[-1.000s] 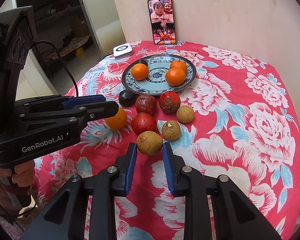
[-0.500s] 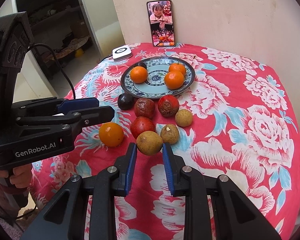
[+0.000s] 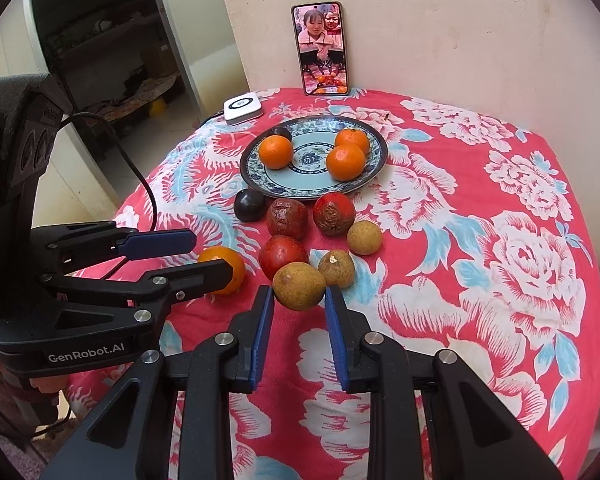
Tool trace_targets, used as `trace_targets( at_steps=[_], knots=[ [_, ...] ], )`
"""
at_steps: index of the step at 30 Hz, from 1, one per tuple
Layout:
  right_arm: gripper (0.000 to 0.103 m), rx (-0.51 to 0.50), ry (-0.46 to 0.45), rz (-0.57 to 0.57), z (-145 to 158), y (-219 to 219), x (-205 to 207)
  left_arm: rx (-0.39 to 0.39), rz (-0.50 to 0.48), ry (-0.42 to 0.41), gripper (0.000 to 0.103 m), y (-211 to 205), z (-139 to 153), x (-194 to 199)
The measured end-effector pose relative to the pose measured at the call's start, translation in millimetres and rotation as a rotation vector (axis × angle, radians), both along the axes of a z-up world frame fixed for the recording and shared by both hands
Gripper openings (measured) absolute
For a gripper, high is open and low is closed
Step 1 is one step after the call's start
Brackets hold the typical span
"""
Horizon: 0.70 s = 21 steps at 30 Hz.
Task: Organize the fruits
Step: 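Grasp a large orange with the left tool while the right tool grasps a small brown fruit, then carry the large orange and the brown fruit up over the plate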
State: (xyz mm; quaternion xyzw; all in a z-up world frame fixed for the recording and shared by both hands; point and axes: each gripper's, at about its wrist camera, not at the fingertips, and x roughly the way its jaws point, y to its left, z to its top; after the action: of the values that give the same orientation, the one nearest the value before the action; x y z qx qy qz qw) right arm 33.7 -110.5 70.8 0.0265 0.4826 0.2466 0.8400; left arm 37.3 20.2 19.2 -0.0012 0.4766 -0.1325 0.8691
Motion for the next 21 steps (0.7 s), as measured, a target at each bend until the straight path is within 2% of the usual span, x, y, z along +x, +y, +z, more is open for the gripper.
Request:
trace_targets(
  at_steps=[12, 15, 21],
  knots=[
    [0.028, 0.01, 0.0, -0.009, 0.3, -3.2, 1.5, 0.009, 0.007, 0.017, 0.047, -0.6, -11.3, 0.9],
    [0.028, 0.011, -0.001, -0.01, 0.3, -3.5, 1.7, -0.009, 0.001, 0.015, 0.037, -0.4, -10.4, 0.7],
    [0.028, 0.011, -0.002, -0.014, 1.5, -4.9, 2.1, -0.012, 0.007, 0.013, 0.036, 0.0, -8.0, -0.8]
  ],
)
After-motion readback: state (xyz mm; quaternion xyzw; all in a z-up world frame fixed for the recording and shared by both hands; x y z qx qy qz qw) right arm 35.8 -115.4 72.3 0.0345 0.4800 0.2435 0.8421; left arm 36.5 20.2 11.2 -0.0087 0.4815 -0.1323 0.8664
